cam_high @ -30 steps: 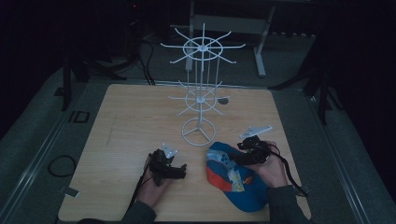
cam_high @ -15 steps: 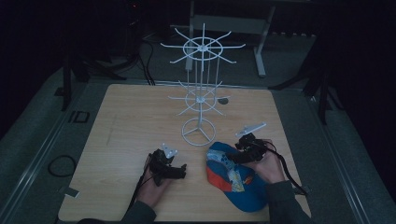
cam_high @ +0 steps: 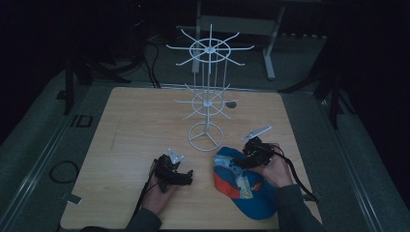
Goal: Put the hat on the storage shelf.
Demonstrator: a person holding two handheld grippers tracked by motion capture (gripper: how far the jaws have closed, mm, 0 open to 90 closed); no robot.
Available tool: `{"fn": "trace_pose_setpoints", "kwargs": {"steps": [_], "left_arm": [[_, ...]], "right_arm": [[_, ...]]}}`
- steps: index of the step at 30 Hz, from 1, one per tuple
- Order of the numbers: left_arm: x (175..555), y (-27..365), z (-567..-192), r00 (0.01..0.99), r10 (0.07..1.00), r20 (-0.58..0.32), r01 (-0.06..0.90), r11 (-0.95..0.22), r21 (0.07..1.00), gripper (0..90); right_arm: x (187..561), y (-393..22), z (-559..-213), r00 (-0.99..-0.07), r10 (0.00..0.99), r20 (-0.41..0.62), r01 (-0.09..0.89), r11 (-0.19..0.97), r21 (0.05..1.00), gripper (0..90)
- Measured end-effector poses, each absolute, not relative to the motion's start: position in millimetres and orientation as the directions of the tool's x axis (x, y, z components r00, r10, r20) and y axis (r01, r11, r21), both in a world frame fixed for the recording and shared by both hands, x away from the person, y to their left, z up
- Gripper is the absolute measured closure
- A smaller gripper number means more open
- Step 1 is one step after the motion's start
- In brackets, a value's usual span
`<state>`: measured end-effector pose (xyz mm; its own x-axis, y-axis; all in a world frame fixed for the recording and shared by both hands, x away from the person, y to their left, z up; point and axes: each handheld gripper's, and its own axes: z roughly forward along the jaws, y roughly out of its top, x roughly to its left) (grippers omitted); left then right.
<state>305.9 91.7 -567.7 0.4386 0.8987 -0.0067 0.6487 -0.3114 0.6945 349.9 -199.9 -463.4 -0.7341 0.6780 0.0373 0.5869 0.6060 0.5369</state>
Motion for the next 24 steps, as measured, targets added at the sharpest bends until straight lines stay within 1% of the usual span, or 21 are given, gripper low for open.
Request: {"fn": "trace_pose_setpoints", "kwargs": {"steps": [11, 24], "left_arm": [[305.9, 91.6, -567.7, 0.438, 0.899, -0.007, 0.649, -0.311, 0.695, 2.6], [305.8, 91.7, -567.7, 0.439, 0.898, -0.007, 0.649, -0.312, 0.694, 2.6]], "right_arm": [[355.2, -193.9, -471.5, -0.734, 0.678, 0.043, 0.605, 0.623, 0.497, 36.1], [360.5, -191.2, -478.9, -0.735, 0.676, 0.056, 0.621, 0.636, 0.458, 35.0]]}}
